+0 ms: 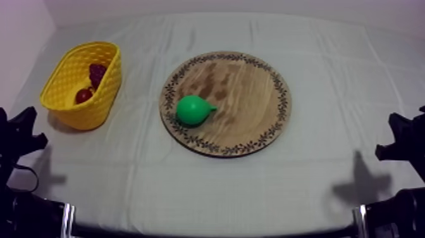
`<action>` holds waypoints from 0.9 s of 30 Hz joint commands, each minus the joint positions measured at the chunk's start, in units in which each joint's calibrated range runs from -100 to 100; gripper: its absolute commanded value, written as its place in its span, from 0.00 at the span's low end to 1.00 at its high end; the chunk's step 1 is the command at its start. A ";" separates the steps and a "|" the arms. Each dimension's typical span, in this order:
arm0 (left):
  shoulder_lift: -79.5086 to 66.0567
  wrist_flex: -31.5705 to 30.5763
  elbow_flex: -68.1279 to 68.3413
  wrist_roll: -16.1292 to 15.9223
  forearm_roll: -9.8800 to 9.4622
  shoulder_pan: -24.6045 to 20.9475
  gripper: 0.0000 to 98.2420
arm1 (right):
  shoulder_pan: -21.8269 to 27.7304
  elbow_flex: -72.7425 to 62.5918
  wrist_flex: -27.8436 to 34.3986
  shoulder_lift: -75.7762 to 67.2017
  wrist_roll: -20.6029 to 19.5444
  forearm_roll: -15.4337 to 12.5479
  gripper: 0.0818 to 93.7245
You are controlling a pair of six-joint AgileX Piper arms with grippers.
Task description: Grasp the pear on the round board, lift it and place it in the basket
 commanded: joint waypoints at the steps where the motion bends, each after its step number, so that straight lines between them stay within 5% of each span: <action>1: 0.01 2.21 0.15 5.50 0.07 0.28 0.00 | 0.01 0.05 0.05 0.01 0.00 0.06 0.00; 17: 0.01 1.63 -0.12 5.30 0.01 0.23 0.00 | 0.01 0.05 0.05 0.01 0.00 0.06 0.00; 27: 5.90 -1.29 -3.41 7.65 -2.75 1.24 0.00 | -0.04 0.05 0.05 0.01 0.00 0.06 0.00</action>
